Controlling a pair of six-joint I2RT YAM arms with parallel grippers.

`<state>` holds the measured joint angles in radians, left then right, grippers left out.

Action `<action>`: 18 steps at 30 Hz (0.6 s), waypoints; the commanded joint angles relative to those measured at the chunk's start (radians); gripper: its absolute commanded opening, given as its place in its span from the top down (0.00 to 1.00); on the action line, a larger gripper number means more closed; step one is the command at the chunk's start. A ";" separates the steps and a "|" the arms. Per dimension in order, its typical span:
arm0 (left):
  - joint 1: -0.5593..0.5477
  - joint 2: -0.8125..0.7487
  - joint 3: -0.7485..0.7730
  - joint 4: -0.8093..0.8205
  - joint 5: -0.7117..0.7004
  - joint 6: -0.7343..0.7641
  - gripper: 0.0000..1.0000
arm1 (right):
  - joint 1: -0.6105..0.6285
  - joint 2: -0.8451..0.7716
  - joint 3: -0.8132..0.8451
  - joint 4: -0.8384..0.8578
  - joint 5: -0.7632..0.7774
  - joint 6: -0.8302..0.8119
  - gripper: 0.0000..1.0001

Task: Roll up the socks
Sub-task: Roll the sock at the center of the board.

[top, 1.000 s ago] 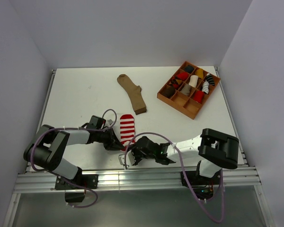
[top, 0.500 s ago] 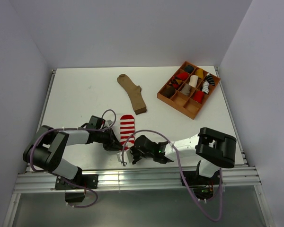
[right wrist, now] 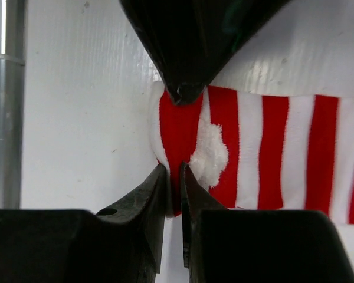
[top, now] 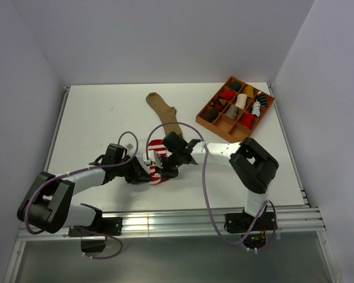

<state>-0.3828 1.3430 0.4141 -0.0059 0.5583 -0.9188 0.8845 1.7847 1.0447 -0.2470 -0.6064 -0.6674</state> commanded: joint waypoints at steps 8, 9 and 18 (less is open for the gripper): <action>0.005 -0.221 -0.086 0.104 -0.221 -0.018 0.67 | -0.142 0.237 0.271 -0.440 -0.335 0.029 0.86; 0.005 -0.267 -0.095 0.118 -0.242 -0.022 0.66 | -0.151 0.269 0.314 -0.489 -0.354 0.034 0.86; -0.044 -0.377 -0.150 0.337 -0.325 0.018 0.63 | -0.238 0.458 0.515 -0.713 -0.523 0.038 0.86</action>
<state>-0.4004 0.9703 0.2684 0.1886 0.2882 -0.9321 0.6731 2.1983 1.4830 -0.8215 -1.0515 -0.6258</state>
